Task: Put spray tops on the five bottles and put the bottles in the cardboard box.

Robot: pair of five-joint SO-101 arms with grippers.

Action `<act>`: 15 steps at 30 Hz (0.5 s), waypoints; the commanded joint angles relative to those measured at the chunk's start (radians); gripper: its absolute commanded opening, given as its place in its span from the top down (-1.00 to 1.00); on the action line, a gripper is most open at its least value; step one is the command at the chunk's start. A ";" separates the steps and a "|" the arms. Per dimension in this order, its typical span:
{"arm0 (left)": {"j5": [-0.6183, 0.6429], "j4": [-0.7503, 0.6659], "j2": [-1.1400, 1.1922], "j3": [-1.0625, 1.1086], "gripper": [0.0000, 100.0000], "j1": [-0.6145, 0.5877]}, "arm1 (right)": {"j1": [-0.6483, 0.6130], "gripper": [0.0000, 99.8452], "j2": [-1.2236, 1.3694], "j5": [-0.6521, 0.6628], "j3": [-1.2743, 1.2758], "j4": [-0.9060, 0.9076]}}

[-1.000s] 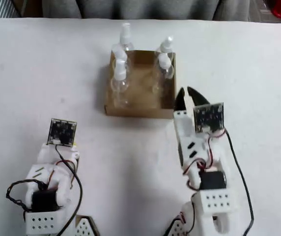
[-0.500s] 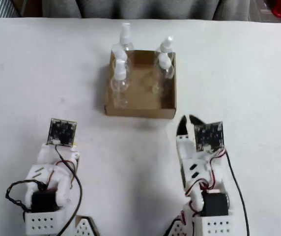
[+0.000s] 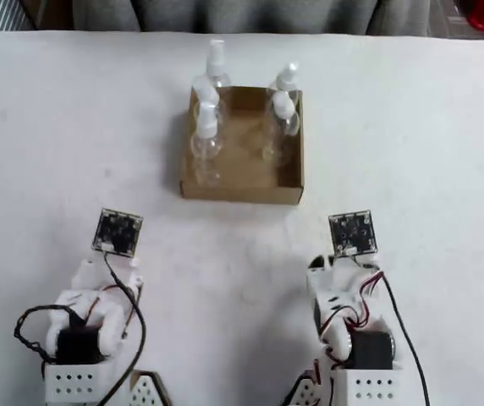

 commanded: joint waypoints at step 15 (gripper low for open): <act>-0.003 0.089 -0.010 -0.002 0.95 0.022 | 0.010 0.97 -0.008 0.008 0.091 0.102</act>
